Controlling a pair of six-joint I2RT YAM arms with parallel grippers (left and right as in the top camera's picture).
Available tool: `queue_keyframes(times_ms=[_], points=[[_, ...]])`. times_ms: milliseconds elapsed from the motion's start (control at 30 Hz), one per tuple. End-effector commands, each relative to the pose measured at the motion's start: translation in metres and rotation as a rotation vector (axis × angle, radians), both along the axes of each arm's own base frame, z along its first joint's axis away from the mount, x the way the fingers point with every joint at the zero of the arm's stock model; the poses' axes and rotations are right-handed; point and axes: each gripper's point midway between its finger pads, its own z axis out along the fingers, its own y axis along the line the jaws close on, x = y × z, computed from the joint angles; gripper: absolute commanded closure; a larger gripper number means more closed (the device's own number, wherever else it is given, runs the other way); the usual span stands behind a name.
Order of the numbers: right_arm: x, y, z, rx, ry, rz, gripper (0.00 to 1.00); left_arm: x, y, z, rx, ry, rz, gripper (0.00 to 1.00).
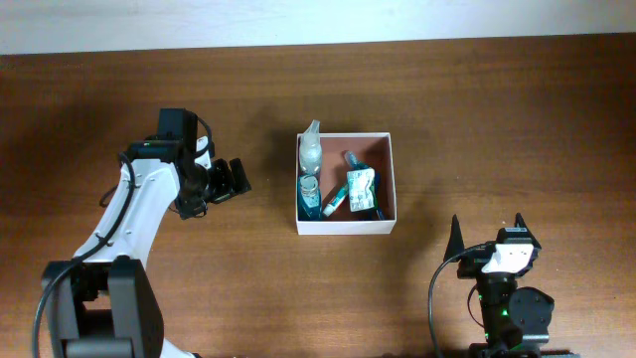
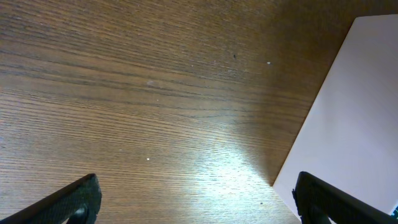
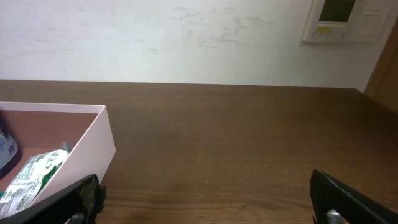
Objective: Pack container
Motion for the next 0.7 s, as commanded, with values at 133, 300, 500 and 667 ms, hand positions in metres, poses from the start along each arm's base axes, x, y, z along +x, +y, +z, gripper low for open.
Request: queue_keyframes(times_ms=[133,300,500,667], points=[[0.0,-0.001,-0.002,-0.005,-0.003,-0.009,0.02,0.004,-0.002,0.033,0.001,-0.102,-0.012,0.0],[0.0,-0.001,-0.002,-0.005,-0.003,-0.009,0.02,-0.004,-0.016,0.101,-0.012,-0.307,-0.05,0.01],[0.0,-0.001,-0.002,-0.005,-0.003,-0.009,0.02,-0.032,-0.025,0.181,-0.035,-0.558,-0.082,0.01],[0.0,-0.001,-0.002,-0.005,-0.003,-0.009,0.02,-0.075,-0.02,0.25,-0.052,-0.803,-0.08,0.01]])
